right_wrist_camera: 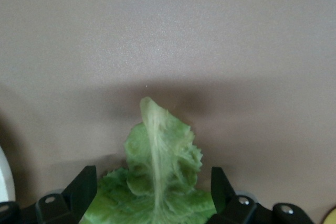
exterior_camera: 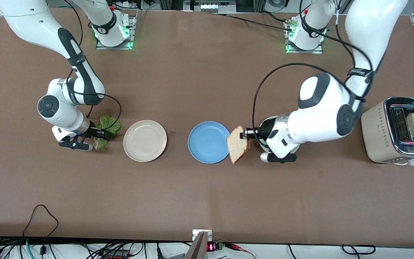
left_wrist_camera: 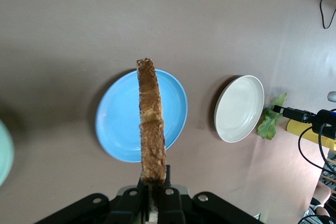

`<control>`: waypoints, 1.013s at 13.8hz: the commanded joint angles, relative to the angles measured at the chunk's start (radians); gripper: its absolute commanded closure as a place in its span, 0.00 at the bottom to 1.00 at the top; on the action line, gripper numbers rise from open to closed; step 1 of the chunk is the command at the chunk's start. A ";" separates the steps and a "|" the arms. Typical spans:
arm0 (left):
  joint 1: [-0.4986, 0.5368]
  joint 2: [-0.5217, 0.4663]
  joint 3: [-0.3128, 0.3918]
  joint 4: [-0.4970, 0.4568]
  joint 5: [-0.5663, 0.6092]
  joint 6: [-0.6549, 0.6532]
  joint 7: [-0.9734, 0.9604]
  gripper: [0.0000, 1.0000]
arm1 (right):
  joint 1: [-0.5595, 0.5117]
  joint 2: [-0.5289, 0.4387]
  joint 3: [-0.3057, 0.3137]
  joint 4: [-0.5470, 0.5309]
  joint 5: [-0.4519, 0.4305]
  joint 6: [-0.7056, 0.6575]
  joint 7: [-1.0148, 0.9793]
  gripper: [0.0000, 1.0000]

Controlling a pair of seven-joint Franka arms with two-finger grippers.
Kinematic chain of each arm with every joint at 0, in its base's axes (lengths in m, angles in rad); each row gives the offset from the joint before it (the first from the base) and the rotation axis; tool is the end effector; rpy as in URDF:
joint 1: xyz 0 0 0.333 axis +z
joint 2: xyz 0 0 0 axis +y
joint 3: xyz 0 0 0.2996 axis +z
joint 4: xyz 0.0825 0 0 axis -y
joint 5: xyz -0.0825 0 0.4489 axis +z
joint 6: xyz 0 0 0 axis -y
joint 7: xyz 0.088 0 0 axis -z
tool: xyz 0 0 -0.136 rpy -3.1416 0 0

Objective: Make sandwich in blue plate with both arms
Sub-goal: 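Lower the toast onto the blue plate while the right gripper lifts lettuce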

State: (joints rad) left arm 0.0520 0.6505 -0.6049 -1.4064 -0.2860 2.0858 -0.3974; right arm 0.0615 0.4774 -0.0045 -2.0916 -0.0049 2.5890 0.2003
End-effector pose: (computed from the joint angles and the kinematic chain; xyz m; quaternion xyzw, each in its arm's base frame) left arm 0.6920 -0.3602 0.3327 0.9520 0.0466 -0.0797 0.2919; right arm 0.6132 0.0348 0.0944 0.9975 -0.0693 0.0102 0.0010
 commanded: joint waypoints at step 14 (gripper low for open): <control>-0.112 0.172 0.001 -0.003 -0.143 0.135 0.117 0.99 | -0.008 0.027 0.003 0.048 -0.007 -0.015 -0.035 0.95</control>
State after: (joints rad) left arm -0.0355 0.8049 -0.6045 -1.4255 -0.3976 2.1952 -0.3099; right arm 0.0591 0.4923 -0.0045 -2.0631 -0.0060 2.5867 0.1841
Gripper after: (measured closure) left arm 0.921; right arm 0.938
